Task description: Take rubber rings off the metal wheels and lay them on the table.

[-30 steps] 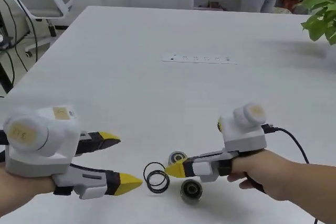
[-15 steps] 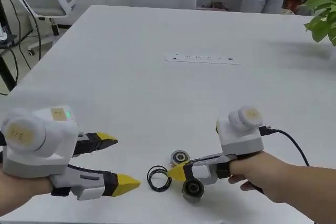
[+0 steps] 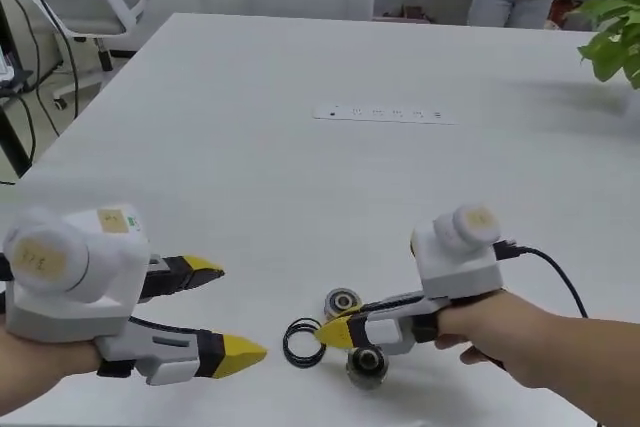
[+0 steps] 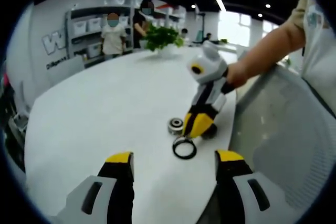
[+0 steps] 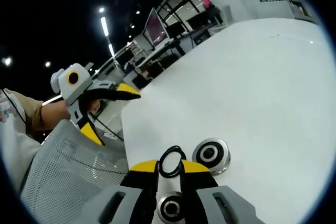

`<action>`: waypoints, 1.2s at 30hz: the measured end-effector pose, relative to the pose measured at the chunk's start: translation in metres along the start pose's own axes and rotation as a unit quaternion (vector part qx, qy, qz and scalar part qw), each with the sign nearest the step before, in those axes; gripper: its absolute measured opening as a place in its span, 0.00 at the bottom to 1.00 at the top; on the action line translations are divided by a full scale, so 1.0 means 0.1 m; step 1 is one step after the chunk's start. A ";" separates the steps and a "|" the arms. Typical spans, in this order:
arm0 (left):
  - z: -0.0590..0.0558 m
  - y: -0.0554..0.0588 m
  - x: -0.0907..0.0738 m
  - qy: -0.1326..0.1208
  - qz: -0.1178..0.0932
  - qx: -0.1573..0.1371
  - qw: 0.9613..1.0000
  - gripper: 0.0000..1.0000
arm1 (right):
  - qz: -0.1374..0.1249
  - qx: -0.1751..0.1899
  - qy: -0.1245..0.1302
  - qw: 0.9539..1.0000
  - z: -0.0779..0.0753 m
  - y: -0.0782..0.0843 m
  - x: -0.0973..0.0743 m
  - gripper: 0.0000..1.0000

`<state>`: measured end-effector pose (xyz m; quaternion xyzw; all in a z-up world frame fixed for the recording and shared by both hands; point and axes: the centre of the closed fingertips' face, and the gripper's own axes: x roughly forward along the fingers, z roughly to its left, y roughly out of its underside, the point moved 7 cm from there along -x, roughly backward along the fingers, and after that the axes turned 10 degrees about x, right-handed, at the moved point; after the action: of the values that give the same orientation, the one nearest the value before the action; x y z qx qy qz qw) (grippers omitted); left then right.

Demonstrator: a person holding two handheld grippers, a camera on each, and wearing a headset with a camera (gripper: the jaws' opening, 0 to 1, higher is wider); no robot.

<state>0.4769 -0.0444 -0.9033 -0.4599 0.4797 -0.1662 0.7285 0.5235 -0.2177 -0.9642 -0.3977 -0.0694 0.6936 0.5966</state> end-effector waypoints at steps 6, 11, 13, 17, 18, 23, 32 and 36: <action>0.01 -0.01 0.00 -0.001 0.000 0.000 1.000 0.63 | -0.007 -0.006 -0.001 1.000 0.02 -0.04 -0.04 0.22; 0.01 -0.03 -0.01 -0.002 -0.002 0.000 1.000 0.63 | -0.013 -0.014 -0.004 1.000 0.06 -0.07 -0.08 0.28; 0.01 -0.05 -0.02 -0.002 -0.004 0.000 1.000 0.63 | -0.018 -0.018 -0.007 1.000 0.08 -0.08 -0.10 0.30; 0.02 -0.08 -0.03 -0.004 -0.008 -0.001 1.000 0.64 | -0.026 -0.027 -0.011 0.999 0.13 -0.11 -0.14 0.33; 0.02 -0.09 -0.03 -0.004 -0.010 -0.001 1.000 0.64 | -0.027 -0.031 -0.012 0.999 0.14 -0.12 -0.16 0.34; 0.02 -0.14 -0.04 -0.005 -0.015 0.000 1.000 0.65 | -0.036 -0.044 -0.012 0.998 0.18 -0.14 -0.22 0.39; 0.03 -0.19 -0.06 -0.006 -0.020 -0.002 1.000 0.67 | -0.063 -0.081 -0.004 0.995 0.23 -0.21 -0.41 0.53; 0.03 -0.22 -0.06 -0.007 -0.023 -0.004 1.000 0.68 | -0.076 -0.092 -0.001 0.993 0.23 -0.24 -0.51 0.58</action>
<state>0.4807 -0.0498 -0.8815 -0.4752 0.4645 -0.1779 0.7258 0.5255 -0.2471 -0.9112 -0.4440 -0.1631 0.6375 0.6082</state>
